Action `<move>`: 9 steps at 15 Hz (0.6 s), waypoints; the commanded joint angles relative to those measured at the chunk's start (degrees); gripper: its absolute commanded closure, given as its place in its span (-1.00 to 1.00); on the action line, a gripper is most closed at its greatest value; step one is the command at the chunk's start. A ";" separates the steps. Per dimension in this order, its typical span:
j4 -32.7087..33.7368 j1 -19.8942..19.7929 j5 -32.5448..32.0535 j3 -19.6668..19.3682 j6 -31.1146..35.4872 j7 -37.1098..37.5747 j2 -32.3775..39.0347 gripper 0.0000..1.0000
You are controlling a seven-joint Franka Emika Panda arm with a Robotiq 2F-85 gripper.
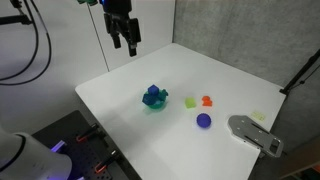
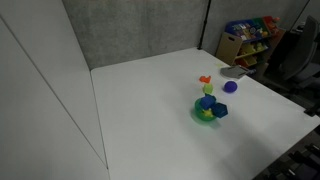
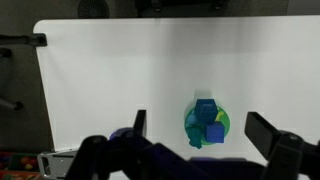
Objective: Pick up the blue block and put it in the green bowl
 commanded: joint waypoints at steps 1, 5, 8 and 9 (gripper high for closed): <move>-1.44 0.71 0.84 2.62 0.57 7.29 -1.37 -1.00; -1.76 1.70 3.01 2.15 0.08 7.25 -1.04 -1.00; -1.82 1.69 5.73 0.50 0.08 4.93 -0.82 -1.00; -1.77 1.57 6.26 0.15 0.18 4.48 -0.67 -1.00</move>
